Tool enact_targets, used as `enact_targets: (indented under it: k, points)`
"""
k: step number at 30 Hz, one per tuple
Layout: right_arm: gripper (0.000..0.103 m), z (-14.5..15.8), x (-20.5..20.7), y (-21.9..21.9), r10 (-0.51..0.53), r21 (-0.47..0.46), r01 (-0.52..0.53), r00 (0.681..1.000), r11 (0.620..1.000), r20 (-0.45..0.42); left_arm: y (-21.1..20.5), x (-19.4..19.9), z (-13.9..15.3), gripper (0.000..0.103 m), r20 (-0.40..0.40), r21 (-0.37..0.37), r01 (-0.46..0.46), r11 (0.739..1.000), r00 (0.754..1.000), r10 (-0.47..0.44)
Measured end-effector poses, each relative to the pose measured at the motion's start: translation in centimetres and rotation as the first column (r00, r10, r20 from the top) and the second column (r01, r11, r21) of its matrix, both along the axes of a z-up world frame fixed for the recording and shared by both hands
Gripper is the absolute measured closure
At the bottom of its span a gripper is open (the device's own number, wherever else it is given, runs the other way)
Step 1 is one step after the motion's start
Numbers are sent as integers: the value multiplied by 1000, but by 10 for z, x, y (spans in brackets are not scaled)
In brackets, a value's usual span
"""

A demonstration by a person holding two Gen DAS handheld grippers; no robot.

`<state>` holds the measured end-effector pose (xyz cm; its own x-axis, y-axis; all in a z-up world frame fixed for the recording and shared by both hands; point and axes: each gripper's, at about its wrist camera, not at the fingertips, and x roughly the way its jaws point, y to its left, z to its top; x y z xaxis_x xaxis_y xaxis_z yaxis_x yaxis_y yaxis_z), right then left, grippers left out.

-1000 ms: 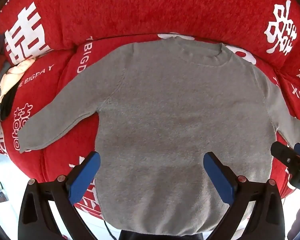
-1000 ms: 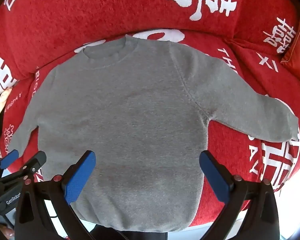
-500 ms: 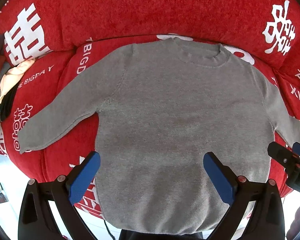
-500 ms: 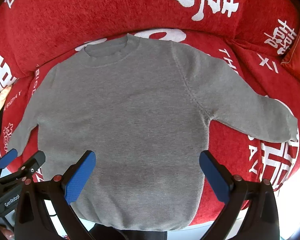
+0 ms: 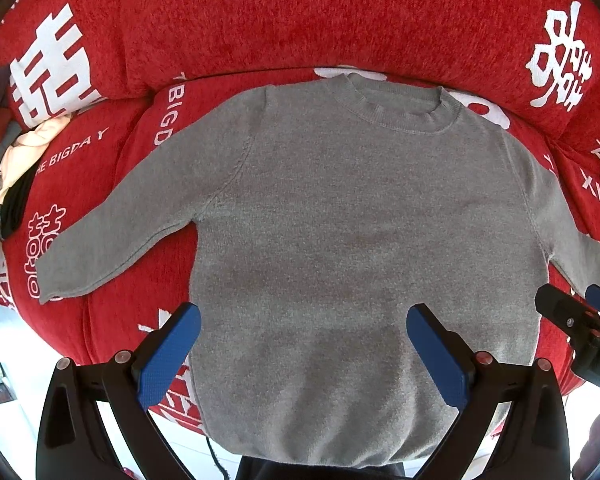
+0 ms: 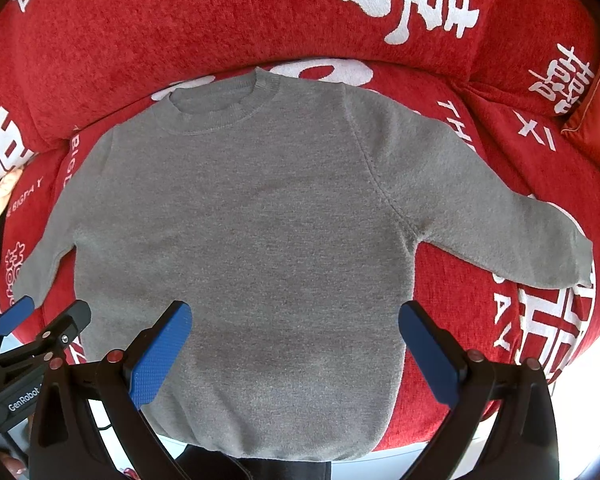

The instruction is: Fold small clothes

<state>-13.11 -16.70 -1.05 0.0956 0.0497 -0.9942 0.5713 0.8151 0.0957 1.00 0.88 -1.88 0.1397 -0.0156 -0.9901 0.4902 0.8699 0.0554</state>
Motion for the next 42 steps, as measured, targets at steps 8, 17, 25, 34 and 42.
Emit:
enact_targets:
  k: [8, 17, 25, 34, 42]
  points:
    - [0, 1, 1, 2, 0, -5, 0, 1000, 1000, -4, 1, 0, -1, 0, 0, 2, -8, 1000, 1000, 8]
    - [0, 0, 2, 2, 4, -3, -4, 1000, 1000, -6, 2, 4, -1, 0, -8, 3, -8, 1000, 1000, 8]
    - [0, -1, 7, 3, 1, -4, -2, 1000, 1000, -14, 3, 6, -2, 0, -16, 3, -15, 1000, 1000, 15]
    - [0, -2, 8, 3, 4, -2, -4, 1000, 1000, -17, 4, 5, -3, 0, -17, 4, -16, 1000, 1000, 16]
    - [0, -1, 7, 4, 15, -3, -15, 1000, 1000, -14, 5, 5, -3, 0, -17, 4, -18, 1000, 1000, 18]
